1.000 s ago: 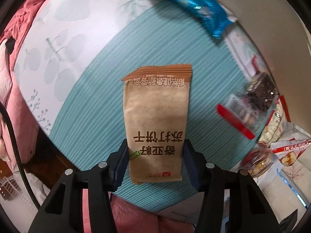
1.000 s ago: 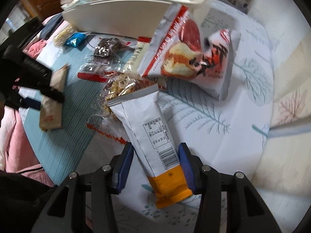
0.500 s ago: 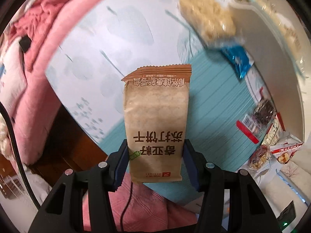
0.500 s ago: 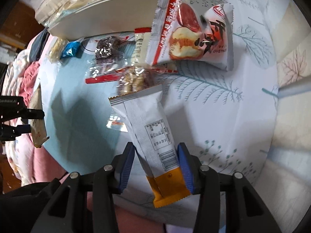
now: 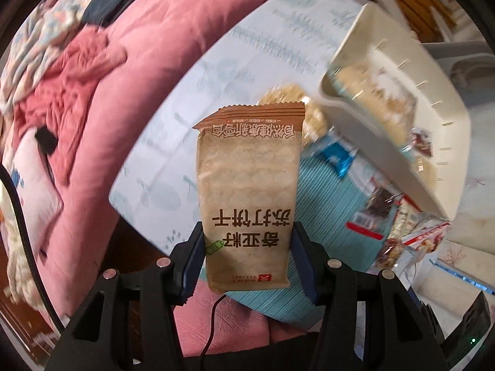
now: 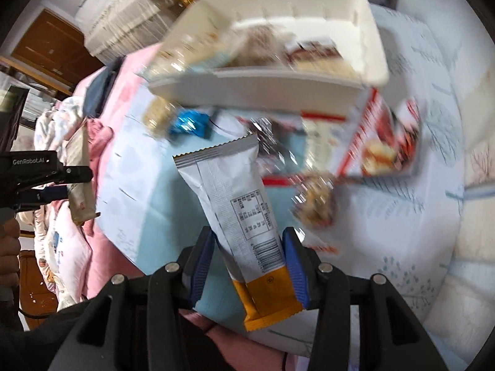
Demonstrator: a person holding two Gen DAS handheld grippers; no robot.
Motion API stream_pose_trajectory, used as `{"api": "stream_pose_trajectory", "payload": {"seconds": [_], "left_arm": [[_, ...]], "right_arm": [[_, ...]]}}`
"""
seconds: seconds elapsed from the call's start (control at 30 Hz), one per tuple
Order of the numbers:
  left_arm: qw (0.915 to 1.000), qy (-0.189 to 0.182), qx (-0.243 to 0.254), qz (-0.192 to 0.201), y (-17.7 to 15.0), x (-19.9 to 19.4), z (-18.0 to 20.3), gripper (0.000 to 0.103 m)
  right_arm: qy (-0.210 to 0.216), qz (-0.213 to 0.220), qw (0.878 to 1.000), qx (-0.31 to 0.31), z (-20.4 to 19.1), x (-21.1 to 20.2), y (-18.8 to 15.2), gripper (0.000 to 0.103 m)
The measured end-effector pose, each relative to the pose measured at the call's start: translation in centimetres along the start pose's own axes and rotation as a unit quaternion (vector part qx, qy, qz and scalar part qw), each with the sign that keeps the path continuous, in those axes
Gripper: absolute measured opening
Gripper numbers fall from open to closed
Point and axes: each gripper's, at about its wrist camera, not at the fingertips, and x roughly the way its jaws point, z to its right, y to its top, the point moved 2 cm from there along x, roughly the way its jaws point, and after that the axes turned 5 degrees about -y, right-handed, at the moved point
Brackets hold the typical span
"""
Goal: Organize snacks
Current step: 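Carry the biscuit packet with the left tool into the tray while the right tool drops the bar there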
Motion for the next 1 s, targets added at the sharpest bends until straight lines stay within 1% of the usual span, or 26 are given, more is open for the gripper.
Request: {"api": "stream_pose_trajectory", "payload": {"seconds": [0.1,0.2,0.37,0.5,0.6,0.77,0.87,0.9,1.0], "left_arm": [[0.9996,-0.004,0.027,0.013,1.5,-1.7,0.8,0.052],[0.9979,0.0,0.056,0.034,3.4,-3.4,1.7,0.052],[0.9949,0.005,0.085,0.053,6.7,-4.4,3.2,0.052],[0.9923,0.006,0.108,0.06,9.2,-4.5,4.7,0.052],[0.9903,0.005,0.125,0.061,11.3,-4.3,6.3,0.052],[0.9874,-0.001,0.145,0.063,13.7,-3.6,8.7,0.052],[0.9855,-0.011,0.158,0.061,14.6,-3.0,10.3,0.052],[0.9845,-0.02,0.163,0.062,14.8,-2.8,10.9,0.052],[0.9789,-0.043,0.191,0.059,14.9,-2.0,12.8,0.052]], "right_arm": [[0.006,0.019,1.0,-0.003,-0.9,-0.8,1.2,0.046],[0.01,0.042,0.999,-0.001,-1.9,-1.7,2.8,0.046],[0.014,0.07,0.997,0.007,-2.6,-2.9,5.1,0.046],[0.014,0.086,0.996,0.021,-2.6,-3.6,7.1,0.046],[0.006,0.095,0.995,0.033,-2.4,-4.1,8.4,0.046],[0.0,0.112,0.992,0.05,-1.8,-4.9,10.8,0.046],[-0.019,0.124,0.991,0.054,-1.2,-5.0,12.1,0.046],[-0.025,0.127,0.99,0.055,-1.0,-5.1,12.4,0.046],[-0.039,0.134,0.988,0.062,-0.1,-5.1,13.5,0.046]]}}
